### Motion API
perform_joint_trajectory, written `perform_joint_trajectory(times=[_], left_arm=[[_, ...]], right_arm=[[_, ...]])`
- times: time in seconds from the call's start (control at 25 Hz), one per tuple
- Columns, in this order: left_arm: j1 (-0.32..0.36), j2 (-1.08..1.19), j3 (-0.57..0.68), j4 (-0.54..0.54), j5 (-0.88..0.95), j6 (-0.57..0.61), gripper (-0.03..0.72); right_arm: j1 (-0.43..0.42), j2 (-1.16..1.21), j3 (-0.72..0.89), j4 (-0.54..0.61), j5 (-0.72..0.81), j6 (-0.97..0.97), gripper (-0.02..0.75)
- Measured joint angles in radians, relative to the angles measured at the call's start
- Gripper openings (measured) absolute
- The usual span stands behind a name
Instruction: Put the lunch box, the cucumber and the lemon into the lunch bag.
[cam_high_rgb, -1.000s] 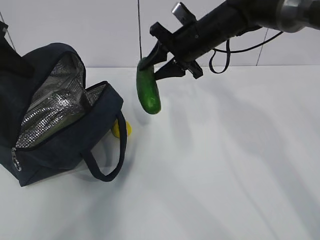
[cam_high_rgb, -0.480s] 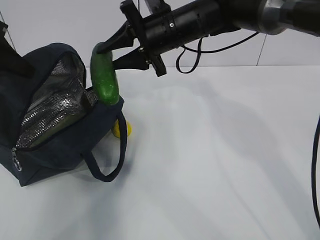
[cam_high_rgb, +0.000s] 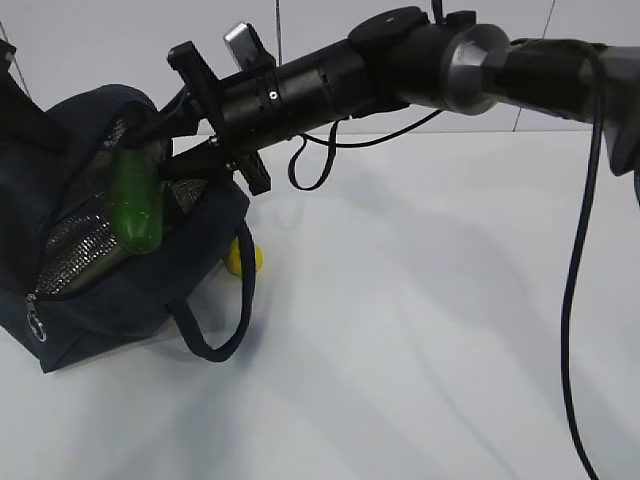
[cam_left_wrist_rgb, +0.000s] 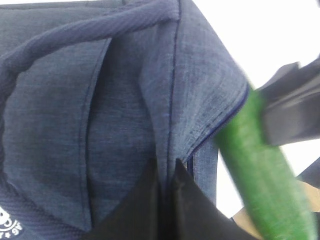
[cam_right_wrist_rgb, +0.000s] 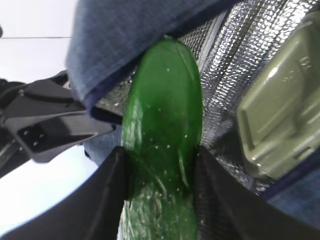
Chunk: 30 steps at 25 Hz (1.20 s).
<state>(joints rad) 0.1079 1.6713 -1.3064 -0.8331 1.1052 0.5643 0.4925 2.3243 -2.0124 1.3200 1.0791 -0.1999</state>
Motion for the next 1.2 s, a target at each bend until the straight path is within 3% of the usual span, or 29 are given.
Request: perform_joint_trajectory(times=[0.4,0.72,1.0,1.2], left_arm=[[0.000,0.000,0.000,-0.008,0.013,0.000,-0.005],[0.000,0.000,0.000,-0.011,0.013,0.002,-0.005],[0.000,0.000,0.000,-0.013,0.013,0.002,-0.005],[0.000,0.000,0.000,-0.013,0.015,0.002,-0.005]], right_arm=[[0.021,0.064,0.000,0.177,-0.195,-0.135,0.306],[0.056,0.065,0.000,0.193,-0.290,-0.243,0.307],[0.074,0.065,0.000,0.201,-0.333,-0.337,0.429],[0.074,0.065,0.000,0.201,-0.325,-0.389,0.452]])
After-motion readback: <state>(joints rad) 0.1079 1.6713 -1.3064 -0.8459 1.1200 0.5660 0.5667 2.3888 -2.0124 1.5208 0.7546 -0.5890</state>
